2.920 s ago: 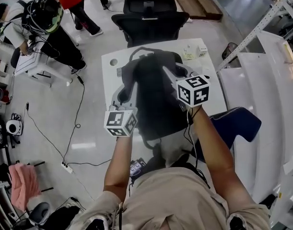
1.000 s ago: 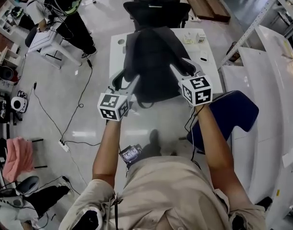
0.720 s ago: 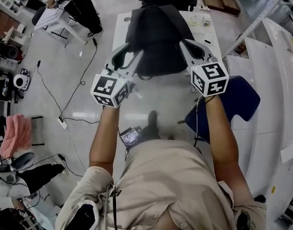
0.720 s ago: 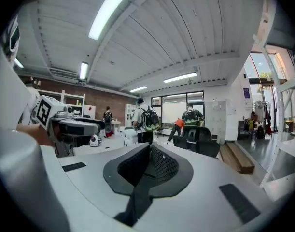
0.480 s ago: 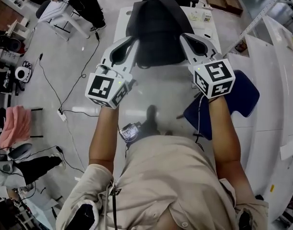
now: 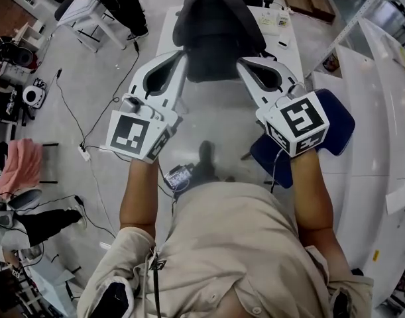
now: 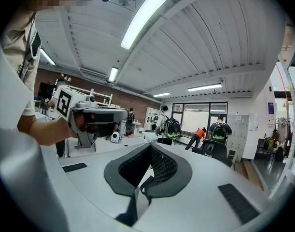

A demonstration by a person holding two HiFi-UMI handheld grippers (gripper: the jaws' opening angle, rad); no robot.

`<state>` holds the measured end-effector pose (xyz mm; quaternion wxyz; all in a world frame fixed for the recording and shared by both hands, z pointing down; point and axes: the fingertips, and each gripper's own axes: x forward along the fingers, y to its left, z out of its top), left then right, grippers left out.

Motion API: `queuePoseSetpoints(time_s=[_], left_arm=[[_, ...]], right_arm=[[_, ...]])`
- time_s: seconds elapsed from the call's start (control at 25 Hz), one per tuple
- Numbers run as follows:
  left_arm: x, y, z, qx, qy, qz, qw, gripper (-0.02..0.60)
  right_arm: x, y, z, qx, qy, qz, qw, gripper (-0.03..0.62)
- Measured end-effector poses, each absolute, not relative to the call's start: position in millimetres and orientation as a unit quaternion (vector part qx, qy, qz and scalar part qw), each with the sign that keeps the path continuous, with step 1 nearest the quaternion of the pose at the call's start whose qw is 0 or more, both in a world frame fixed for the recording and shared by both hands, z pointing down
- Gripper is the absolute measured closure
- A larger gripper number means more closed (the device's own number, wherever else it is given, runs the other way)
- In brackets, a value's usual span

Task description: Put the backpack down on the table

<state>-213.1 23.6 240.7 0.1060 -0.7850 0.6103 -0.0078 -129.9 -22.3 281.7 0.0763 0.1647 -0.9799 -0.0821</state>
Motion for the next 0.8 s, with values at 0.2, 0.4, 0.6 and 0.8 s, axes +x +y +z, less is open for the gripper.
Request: queuePoseSetpoints(time_s=[0.2, 0.4, 0.6, 0.8], left_arm=[[-196, 50, 242, -0.786, 0.611, -0.01, 0.1, 0.568], [-187, 54, 248, -0.791, 0.604, -0.011, 0.098, 0.568], [-184, 58, 248, -0.795, 0.598, -0.015, 0.096, 0.568], [-185, 63, 250, -0.797, 0.597, -0.019, 0.092, 0.568]], right_arm=[[-116, 12, 284, 0.157, -0.981, -0.086, 0.081, 0.569], [-102, 12, 283, 0.164, -0.98, -0.082, 0.077, 0.571], [-97, 14, 279, 0.172, -0.979, -0.078, 0.074, 0.571], [-97, 18, 280, 0.175, -0.979, -0.072, 0.075, 0.57]])
